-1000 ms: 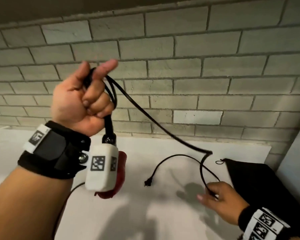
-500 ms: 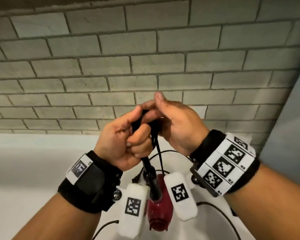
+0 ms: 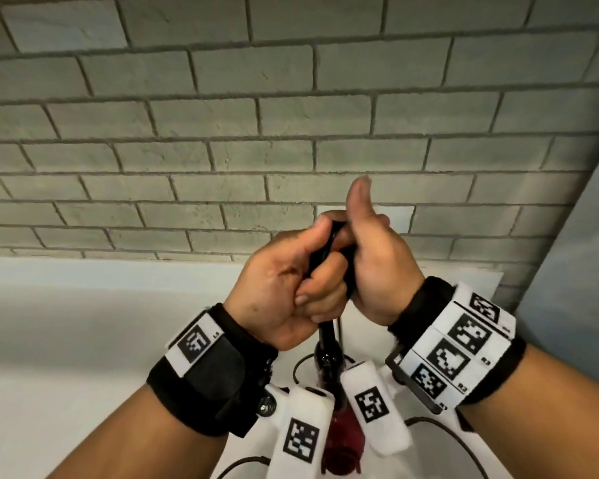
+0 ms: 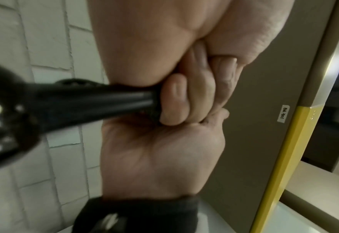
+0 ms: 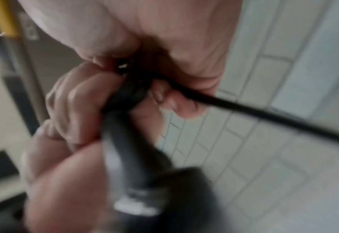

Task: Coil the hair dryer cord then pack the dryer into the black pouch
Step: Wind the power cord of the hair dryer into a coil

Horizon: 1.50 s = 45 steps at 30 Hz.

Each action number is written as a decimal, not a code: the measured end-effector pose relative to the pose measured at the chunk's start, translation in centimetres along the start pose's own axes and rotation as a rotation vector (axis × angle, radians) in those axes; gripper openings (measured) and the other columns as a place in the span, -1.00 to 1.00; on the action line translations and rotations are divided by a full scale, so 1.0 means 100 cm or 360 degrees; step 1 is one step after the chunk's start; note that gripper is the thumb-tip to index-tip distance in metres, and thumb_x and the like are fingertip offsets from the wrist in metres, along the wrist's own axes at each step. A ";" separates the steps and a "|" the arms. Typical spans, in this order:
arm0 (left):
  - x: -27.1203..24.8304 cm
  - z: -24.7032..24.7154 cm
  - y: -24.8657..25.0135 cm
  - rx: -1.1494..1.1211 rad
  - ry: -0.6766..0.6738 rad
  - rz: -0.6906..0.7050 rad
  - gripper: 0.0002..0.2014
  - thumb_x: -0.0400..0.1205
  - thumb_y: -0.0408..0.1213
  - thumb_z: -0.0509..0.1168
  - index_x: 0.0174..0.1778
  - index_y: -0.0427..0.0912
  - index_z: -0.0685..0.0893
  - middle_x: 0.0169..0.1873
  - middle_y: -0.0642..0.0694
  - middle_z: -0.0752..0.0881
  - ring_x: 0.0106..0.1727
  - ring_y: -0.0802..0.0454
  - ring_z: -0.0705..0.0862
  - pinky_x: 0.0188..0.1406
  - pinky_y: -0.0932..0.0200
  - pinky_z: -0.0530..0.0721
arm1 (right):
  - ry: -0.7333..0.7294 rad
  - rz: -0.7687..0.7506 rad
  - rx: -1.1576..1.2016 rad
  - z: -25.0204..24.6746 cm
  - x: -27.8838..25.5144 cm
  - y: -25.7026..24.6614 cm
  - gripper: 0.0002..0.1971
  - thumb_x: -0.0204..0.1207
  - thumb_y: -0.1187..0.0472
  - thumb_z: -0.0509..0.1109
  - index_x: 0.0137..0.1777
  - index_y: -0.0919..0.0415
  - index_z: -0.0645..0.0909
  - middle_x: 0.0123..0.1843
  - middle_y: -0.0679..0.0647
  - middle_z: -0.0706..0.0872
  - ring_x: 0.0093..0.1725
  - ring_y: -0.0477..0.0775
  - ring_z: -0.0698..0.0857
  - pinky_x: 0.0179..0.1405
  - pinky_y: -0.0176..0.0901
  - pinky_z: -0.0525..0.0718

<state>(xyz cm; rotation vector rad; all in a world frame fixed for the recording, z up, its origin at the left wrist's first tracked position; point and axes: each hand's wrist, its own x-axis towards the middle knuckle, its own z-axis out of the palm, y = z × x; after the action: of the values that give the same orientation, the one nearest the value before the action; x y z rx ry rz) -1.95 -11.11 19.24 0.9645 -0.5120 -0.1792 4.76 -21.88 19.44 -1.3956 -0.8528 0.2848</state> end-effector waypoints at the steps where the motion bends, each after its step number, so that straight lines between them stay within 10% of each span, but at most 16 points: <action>1: 0.000 -0.001 0.003 0.0033 0.0015 0.0016 -0.56 0.68 -0.04 0.01 0.07 -0.18 0.75 -0.72 -0.01 0.19 -0.73 0.07 0.06 -0.68 0.14 0.05 | 0.0013 -0.0157 -0.0185 -0.004 0.000 0.003 -0.21 0.37 -0.55 0.00 -0.38 0.23 0.58 -0.49 0.11 0.67 -0.34 0.18 0.72 -0.22 0.07 0.67; 4: 0.003 -0.007 0.014 0.0015 0.0086 0.0105 -0.46 0.67 -0.03 0.00 0.41 -0.32 0.54 -0.76 0.00 0.26 -0.74 0.10 0.11 -0.68 0.16 0.09 | 0.0041 -0.0355 -0.0554 -0.013 -0.005 0.017 -0.59 0.65 -0.26 0.03 -0.02 -0.03 0.58 -0.34 0.08 0.67 -0.30 0.13 0.68 -0.27 0.16 0.62; 8: 0.009 -0.018 0.020 0.0058 0.0301 0.0256 -0.49 0.73 -0.04 -0.07 0.42 -0.29 0.50 -0.70 0.05 0.46 -0.77 0.20 0.28 -0.70 0.23 0.17 | 0.0396 -0.0391 -0.1024 -0.015 -0.019 0.038 -0.84 0.68 0.17 0.23 -0.04 0.10 0.64 -0.44 0.01 0.61 -0.45 -0.01 0.51 -0.40 -0.16 0.50; 14: 0.025 -0.026 0.004 0.0166 0.0848 0.0268 -0.52 0.78 -0.03 -0.02 0.47 -0.26 0.48 -0.62 0.03 0.43 -0.69 0.14 0.22 -0.60 0.24 0.30 | 0.0448 -0.0199 -0.1427 -0.002 -0.032 0.052 -0.78 0.60 0.10 0.33 -0.22 0.19 0.65 -0.53 0.10 0.62 -0.51 0.14 0.54 -0.54 -0.21 0.36; 18: 0.032 -0.039 -0.007 0.0522 0.1233 0.0284 -0.57 0.77 -0.07 0.08 0.48 -0.24 0.48 -0.56 0.02 0.51 -0.61 0.10 0.37 -0.50 0.20 0.40 | 0.0155 -0.0166 -0.1863 0.003 -0.043 0.047 -0.63 0.51 -0.07 -0.01 -0.33 0.13 0.46 -0.47 0.14 0.65 -0.52 0.25 0.52 -0.53 -0.10 0.39; 22: 0.031 -0.039 -0.025 0.1046 0.1045 0.0151 -0.79 0.72 -0.13 0.20 0.11 -0.02 0.72 -0.47 -0.12 0.71 -0.43 -0.03 0.64 -0.39 0.14 0.60 | -0.0059 -0.0354 -0.2403 -0.002 -0.040 0.010 -0.73 0.56 -0.01 0.19 -0.26 0.05 0.63 -0.32 0.04 0.77 -0.41 0.23 0.71 -0.48 -0.13 0.44; 26: 0.018 -0.030 -0.033 0.1200 0.0730 -0.0124 -0.56 0.50 -0.19 0.15 -0.74 -0.20 0.41 -0.84 -0.11 0.34 -0.76 0.01 0.26 -0.65 0.27 0.25 | -0.0164 -0.0310 -0.1763 -0.031 -0.022 -0.028 -0.78 0.50 -0.07 0.37 -0.23 0.04 0.68 -0.18 -0.09 0.78 -0.18 0.03 0.76 -0.19 -0.02 0.70; 30: 0.014 -0.021 -0.023 0.0746 0.0334 -0.0148 -0.27 0.68 0.09 -0.01 -0.27 -0.69 0.50 -0.86 -0.03 0.29 -0.80 0.10 0.13 -0.70 0.27 0.13 | -0.0055 0.0008 -0.0550 -0.046 -0.012 -0.023 -0.87 0.57 0.26 0.42 -0.18 0.26 0.58 -0.26 0.08 0.64 -0.31 -0.11 0.72 -0.29 -0.26 0.76; 33: 0.014 -0.015 -0.017 0.0471 0.0277 -0.0093 -0.42 0.68 -0.01 0.00 -0.08 -0.57 0.59 -0.85 0.01 0.30 -0.79 0.14 0.11 -0.69 0.30 0.10 | -0.0038 0.0187 -0.0220 -0.030 -0.016 -0.012 -0.60 0.73 0.18 0.14 -0.35 0.21 0.56 -0.56 -0.12 0.64 -0.53 -0.27 0.62 -0.50 -0.55 0.54; 37: 0.012 -0.010 -0.019 0.0307 0.0271 -0.0101 -0.40 0.65 0.01 0.06 -0.16 -0.59 0.60 -0.87 0.03 0.31 -0.82 0.14 0.19 -0.69 0.25 0.17 | 0.0142 0.0280 0.0053 -0.014 -0.019 -0.006 -0.42 0.66 -0.02 0.21 -0.65 0.07 0.33 -0.72 -0.11 0.28 -0.59 0.11 0.29 -0.48 -0.16 0.43; 40: 0.016 -0.004 -0.022 0.0232 0.0224 -0.0087 -0.25 0.63 0.03 0.12 -0.05 -0.85 0.41 -0.86 0.05 0.32 -0.80 0.15 0.23 -0.67 0.20 0.28 | 0.0186 0.0449 0.0431 -0.013 -0.017 -0.003 -0.42 0.55 0.00 0.24 -0.75 0.11 0.42 -0.69 0.20 0.34 -0.57 0.31 0.40 -0.48 0.03 0.59; 45: 0.015 -0.006 -0.022 0.0009 0.0180 -0.0142 -0.48 0.65 -0.01 0.07 -0.11 -0.44 0.70 -0.82 0.06 0.28 -0.73 0.08 0.11 -0.62 0.13 0.18 | 0.0193 0.0478 0.0618 -0.019 -0.015 0.002 -0.53 0.40 0.00 0.39 -0.69 0.09 0.40 -0.64 0.17 0.33 -0.51 0.19 0.42 -0.56 -0.04 0.50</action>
<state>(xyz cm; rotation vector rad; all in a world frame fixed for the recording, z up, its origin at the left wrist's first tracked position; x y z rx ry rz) -0.15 -12.44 17.70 0.9977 -0.3662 -0.2021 5.07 -24.21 18.78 -1.1572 -0.4546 0.5591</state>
